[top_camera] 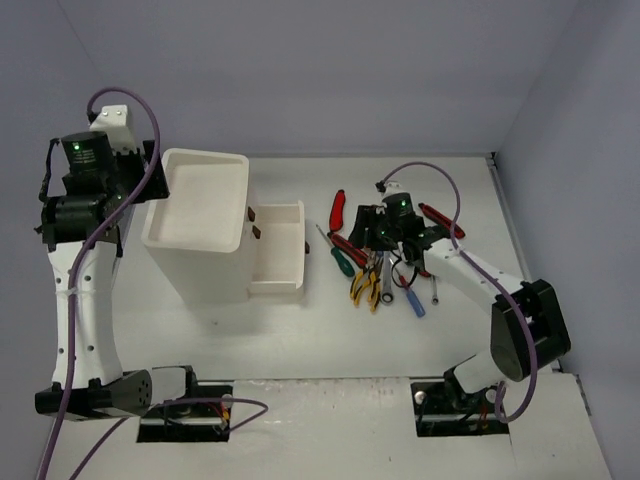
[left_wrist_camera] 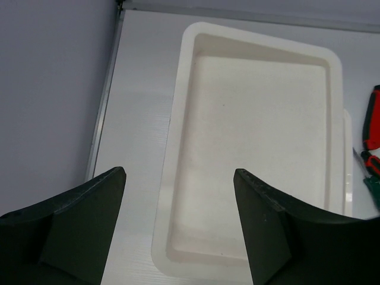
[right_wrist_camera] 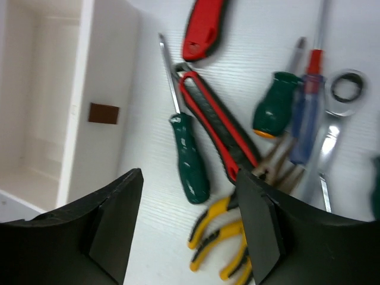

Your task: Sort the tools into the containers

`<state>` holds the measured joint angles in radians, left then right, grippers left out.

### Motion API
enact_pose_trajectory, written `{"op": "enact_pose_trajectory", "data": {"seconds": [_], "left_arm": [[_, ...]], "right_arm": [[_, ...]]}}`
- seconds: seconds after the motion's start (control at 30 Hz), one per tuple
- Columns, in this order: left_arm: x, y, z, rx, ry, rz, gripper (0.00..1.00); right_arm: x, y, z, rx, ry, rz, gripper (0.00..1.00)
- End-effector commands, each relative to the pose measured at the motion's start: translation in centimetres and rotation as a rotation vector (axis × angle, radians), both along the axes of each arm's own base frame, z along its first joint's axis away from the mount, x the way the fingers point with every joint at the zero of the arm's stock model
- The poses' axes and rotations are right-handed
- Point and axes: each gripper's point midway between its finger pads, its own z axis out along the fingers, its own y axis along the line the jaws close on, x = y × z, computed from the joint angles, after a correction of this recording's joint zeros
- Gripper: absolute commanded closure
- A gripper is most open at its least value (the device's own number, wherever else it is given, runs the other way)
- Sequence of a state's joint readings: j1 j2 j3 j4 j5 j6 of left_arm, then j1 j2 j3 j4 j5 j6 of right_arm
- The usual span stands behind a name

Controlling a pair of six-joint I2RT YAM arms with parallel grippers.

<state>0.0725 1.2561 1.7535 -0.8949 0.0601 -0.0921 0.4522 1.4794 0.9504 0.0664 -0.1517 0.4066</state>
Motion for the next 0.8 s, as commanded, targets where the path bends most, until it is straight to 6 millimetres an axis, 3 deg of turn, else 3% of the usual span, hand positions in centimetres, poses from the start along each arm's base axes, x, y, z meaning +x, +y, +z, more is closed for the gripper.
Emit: {"op": "enact_pose_trajectory", "data": {"seconds": [0.0, 0.27, 0.77], "left_arm": [[-2.5, -1.8, 3.3, -0.071, -0.127, -0.03, 0.29], [-4.7, -4.1, 2.6, -0.075, -0.109, -0.109, 0.29], [-4.4, -4.4, 1.9, -0.08, -0.085, -0.115, 0.29]], "right_arm": [[-2.6, -4.8, -1.5, -0.205, 0.037, -0.081, 0.45], [-4.6, -6.5, -4.3, -0.275, 0.114, -0.127, 0.52], [-4.9, -3.9, -7.5, -0.313, 0.185, -0.069, 0.59]]}}
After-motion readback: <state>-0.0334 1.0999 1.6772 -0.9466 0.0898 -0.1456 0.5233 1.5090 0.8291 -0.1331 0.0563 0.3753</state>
